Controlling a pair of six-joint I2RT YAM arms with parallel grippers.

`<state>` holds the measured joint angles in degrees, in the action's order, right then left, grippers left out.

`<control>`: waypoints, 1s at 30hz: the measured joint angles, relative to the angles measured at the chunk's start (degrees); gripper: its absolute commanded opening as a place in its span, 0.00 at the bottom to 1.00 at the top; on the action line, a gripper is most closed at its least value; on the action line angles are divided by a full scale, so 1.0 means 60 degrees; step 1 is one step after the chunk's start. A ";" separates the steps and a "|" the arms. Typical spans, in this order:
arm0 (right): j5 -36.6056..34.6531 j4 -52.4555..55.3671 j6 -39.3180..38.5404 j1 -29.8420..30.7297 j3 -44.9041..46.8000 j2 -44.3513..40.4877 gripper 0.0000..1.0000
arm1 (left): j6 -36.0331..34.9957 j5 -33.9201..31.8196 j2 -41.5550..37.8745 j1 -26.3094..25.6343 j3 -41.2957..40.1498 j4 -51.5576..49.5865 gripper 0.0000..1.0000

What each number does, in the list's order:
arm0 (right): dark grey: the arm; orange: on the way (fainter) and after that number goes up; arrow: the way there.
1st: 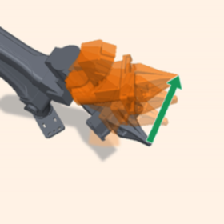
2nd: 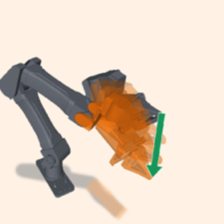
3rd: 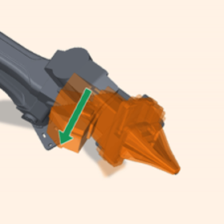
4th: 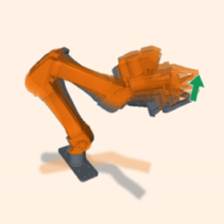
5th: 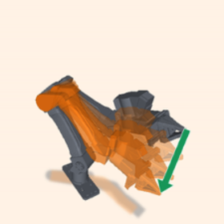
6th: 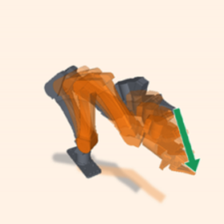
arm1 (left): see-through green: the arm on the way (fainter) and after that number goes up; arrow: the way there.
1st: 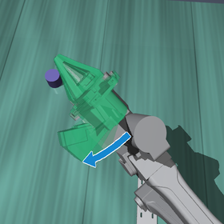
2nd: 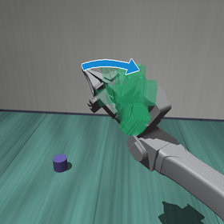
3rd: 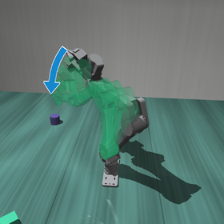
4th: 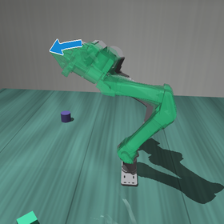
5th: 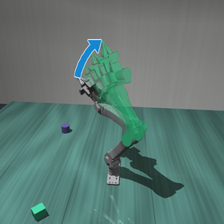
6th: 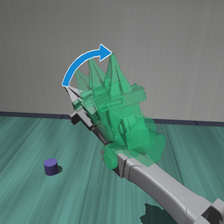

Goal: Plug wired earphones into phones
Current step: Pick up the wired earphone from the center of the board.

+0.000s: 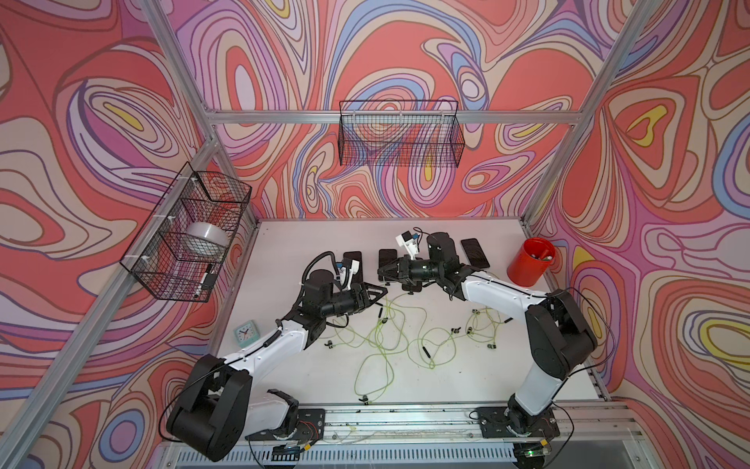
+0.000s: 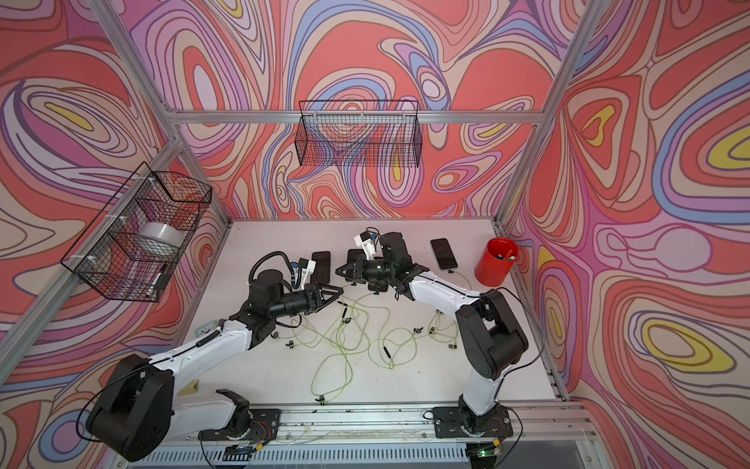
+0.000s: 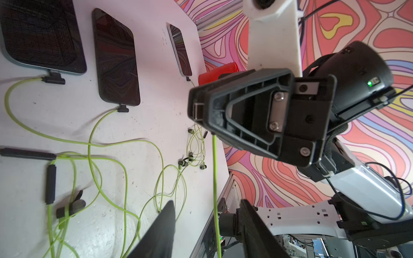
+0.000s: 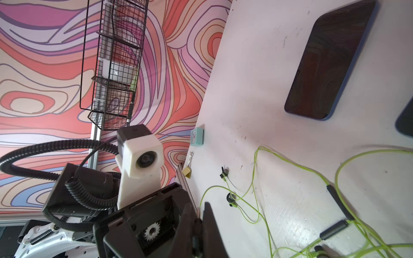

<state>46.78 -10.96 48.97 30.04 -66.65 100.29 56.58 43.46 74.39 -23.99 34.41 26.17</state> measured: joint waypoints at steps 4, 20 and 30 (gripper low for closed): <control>0.0044 -0.0138 0.0149 0.0018 0.0146 0.0000 0.00 | 0.0076 -0.0025 0.0492 -0.0015 0.0011 0.0401 0.39; 0.0127 -0.0459 0.0284 0.0131 0.0361 0.0000 0.03 | 0.0106 -0.0280 0.0882 -0.0055 0.0382 0.1075 0.00; -0.0113 -0.0295 0.0168 0.0135 0.0386 -0.0007 0.20 | -0.0189 -0.0441 0.0794 -0.0058 0.0386 0.0809 0.00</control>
<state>46.11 -12.73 49.98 30.85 -64.34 100.25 55.44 40.82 79.15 -24.34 36.73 31.03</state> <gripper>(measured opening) 0.182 0.055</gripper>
